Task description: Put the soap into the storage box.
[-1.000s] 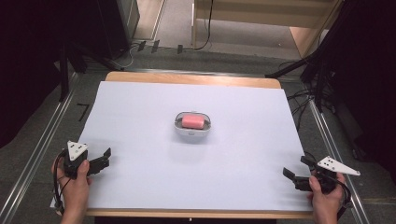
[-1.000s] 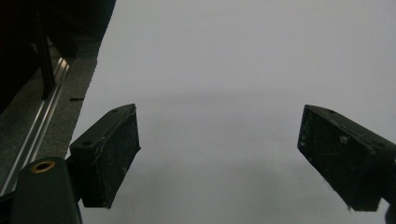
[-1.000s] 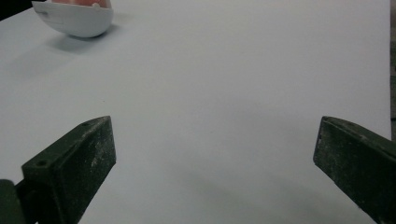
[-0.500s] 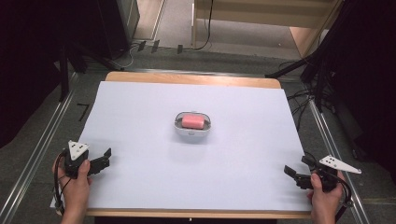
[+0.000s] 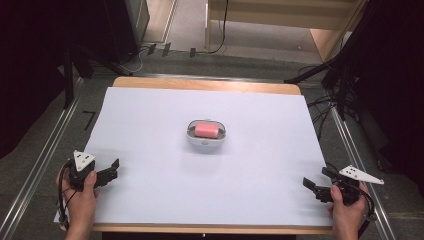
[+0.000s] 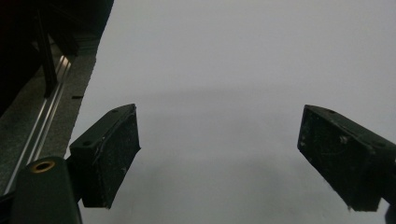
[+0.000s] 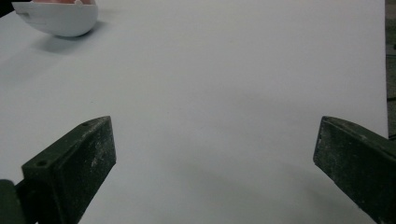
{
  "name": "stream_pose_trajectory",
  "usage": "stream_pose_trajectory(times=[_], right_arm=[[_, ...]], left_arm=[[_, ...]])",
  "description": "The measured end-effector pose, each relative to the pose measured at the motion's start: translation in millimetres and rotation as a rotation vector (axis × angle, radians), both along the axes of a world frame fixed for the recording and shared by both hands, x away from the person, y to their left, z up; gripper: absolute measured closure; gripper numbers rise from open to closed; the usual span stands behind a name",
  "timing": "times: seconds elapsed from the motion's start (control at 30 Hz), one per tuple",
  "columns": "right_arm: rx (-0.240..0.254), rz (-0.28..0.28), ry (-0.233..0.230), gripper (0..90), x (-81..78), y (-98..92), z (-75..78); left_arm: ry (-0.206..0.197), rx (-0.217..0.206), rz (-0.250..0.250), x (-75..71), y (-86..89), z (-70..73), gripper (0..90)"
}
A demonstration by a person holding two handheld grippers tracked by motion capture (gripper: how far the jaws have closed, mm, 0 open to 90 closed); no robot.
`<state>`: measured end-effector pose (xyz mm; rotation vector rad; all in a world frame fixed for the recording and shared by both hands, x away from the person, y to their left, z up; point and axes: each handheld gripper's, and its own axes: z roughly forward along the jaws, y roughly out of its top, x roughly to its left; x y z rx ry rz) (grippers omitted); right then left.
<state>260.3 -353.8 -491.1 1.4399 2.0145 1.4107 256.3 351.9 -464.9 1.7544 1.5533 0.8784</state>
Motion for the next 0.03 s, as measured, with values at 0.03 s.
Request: stream_pose_trajectory(times=[0.03], right_arm=[[0.001,0.0,-0.001,0.0,-0.1,-0.1,0.1]], left_arm=[[-0.001,-0.001,0.0,0.2,0.0,-0.2,13.7]])
